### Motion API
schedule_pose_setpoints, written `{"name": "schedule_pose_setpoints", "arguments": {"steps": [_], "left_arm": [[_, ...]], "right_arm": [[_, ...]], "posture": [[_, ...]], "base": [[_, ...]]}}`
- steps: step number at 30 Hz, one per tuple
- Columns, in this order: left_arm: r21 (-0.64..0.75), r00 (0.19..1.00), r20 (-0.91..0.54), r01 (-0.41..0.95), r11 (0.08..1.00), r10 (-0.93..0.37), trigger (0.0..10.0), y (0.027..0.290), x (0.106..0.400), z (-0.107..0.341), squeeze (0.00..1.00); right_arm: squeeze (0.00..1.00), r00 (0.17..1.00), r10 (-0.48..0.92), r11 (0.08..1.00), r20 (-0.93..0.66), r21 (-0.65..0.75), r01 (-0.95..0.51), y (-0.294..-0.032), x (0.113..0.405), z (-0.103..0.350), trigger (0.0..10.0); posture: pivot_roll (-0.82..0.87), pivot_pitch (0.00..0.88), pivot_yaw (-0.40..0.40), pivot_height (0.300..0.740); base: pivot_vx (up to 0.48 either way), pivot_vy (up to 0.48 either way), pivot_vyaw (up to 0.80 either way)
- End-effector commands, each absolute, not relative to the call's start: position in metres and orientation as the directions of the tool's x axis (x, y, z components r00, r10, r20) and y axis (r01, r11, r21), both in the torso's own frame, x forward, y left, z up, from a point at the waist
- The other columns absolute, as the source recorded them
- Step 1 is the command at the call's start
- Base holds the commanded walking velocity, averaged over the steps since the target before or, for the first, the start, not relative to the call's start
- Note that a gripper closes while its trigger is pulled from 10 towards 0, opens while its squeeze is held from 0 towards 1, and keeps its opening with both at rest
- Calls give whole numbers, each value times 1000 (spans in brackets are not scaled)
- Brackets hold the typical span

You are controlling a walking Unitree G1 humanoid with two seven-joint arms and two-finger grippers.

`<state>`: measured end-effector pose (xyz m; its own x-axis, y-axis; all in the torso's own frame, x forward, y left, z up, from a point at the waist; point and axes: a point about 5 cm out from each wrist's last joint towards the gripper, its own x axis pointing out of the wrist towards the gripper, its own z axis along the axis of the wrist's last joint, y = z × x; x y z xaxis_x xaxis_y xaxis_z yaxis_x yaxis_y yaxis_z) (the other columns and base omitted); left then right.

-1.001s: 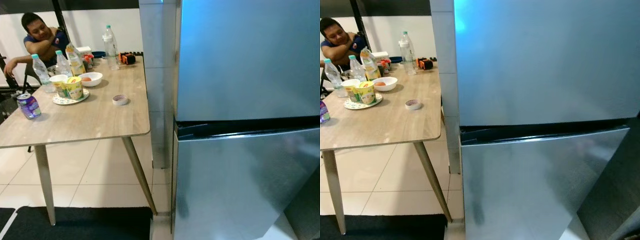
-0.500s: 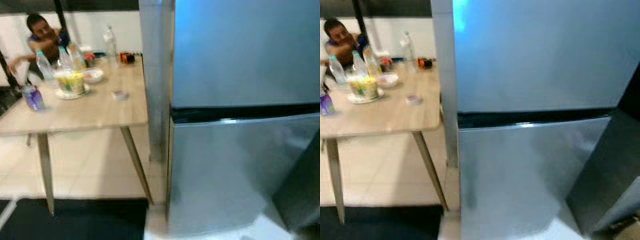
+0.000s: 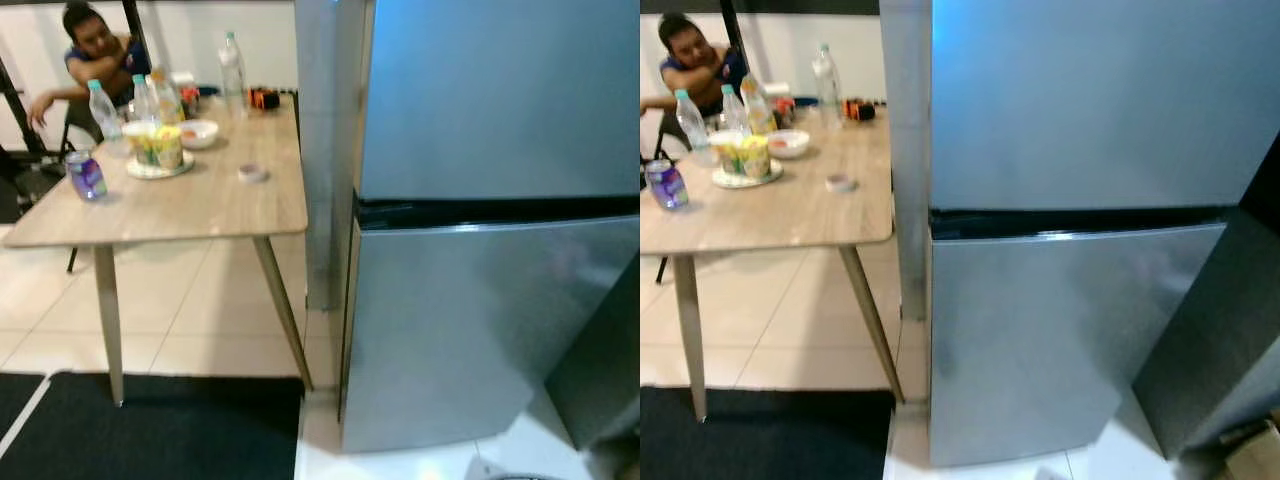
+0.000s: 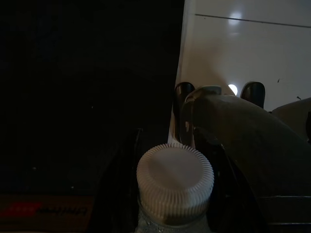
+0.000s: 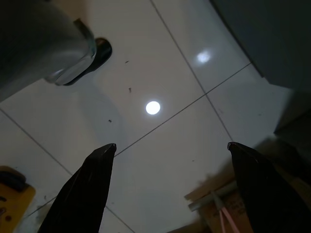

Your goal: Restocking fridge

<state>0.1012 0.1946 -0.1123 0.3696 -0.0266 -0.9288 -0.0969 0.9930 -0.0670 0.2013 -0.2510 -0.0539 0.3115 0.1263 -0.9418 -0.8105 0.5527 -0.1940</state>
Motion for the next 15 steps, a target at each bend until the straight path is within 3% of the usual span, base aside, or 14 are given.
{"name": "schedule_pose_setpoints", "arguments": {"steps": [1,5,11,15], "left_arm": [[-101,315,-947,-101,990,-64,10000,186,87,-117,0],[-101,319,-945,-97,990,-65,10000,187,88,-117,0],[-106,322,-944,-102,989,-68,10000,187,89,-116,0],[-115,333,-941,-122,986,-68,10000,187,91,-116,0]], "right_arm": [[0,329,142,541,-934,-205,-816,-246,207,-52,10000],[0,339,156,533,-928,-210,-819,-242,212,-50,10000],[0,381,192,535,-904,-229,-813,-236,225,-43,10000],[0,447,223,525,-866,-280,-804,-235,249,-25,10000]], "posture": [[-113,1,-39,740],[-113,1,-39,740],[-110,0,-38,740],[-110,0,-38,740]], "base": [[0,0,0],[0,0,0],[0,-480,0],[0,0,0]]}}
